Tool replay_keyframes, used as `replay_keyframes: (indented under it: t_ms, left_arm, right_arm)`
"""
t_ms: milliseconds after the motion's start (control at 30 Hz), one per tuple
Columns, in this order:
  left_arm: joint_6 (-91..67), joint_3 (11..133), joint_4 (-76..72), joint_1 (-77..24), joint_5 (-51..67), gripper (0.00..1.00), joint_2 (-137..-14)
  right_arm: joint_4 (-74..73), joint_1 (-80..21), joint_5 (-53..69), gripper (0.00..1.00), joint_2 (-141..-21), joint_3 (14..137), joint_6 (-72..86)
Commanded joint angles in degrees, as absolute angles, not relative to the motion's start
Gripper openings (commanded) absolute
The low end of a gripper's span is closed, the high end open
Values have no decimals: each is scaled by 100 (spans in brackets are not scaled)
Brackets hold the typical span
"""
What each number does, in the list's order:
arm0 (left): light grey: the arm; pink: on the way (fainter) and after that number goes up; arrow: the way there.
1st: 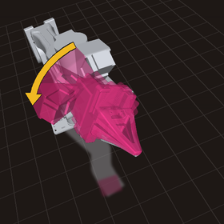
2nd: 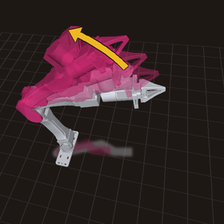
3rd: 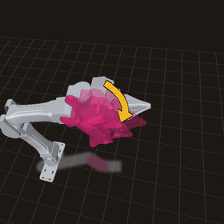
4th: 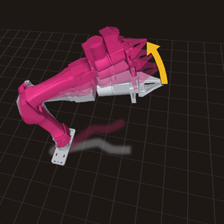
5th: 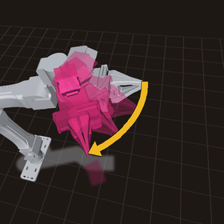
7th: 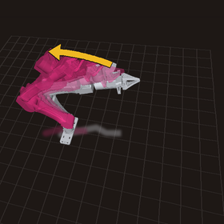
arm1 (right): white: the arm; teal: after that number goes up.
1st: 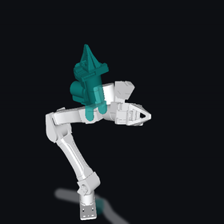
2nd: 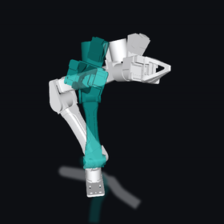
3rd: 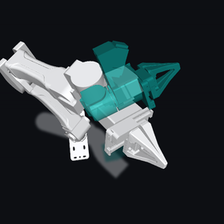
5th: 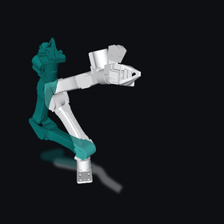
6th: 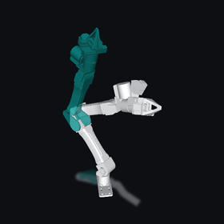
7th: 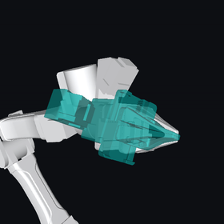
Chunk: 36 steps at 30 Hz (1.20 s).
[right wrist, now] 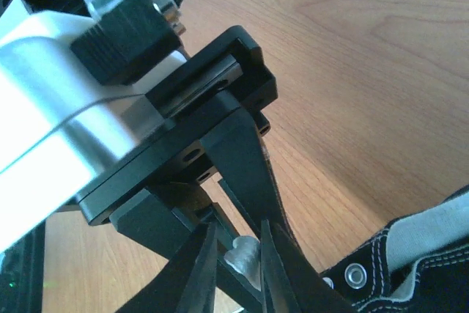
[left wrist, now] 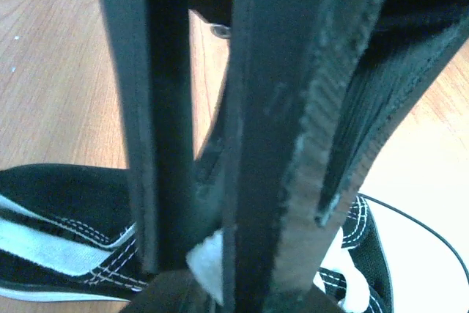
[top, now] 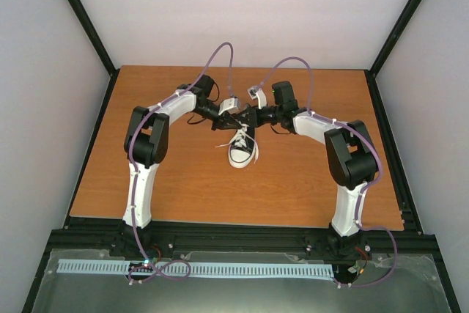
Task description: Tie the shoes
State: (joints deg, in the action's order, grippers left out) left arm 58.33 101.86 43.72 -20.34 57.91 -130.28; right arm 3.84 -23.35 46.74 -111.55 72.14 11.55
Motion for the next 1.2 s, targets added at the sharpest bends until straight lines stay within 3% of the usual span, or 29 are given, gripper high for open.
replay_keyframes:
  t_ms: [0,100,267,500,833,1167]
  left_arm:
    - [5970,10291,4403,-2074,6150,10,-12999]
    - [5588,10284,4166,-2058,6090,3,-13008]
    - [5182,10254,4054,-2002,6059,1,-13001]
    - [4376,10031,3696,-1951,6020,1,-12957]
    - [3960,10002,3406,-1942,5970,1,-12973]
    - [3785,9984,3298,-1934,6003,1,-12999]
  right_arm:
    - [201,-2360,4493,24,-10788,7213,848]
    - [-81,-2310,4389,36,-10474,7126,623]
    - [-130,-2006,4147,46,-9963,6603,640]
    - [-5,-2145,3348,38,-10008,5936,484]
    - [863,-2271,3564,39,-10760,5976,951]
    - [727,-2416,3299,42,-10795,5844,523]
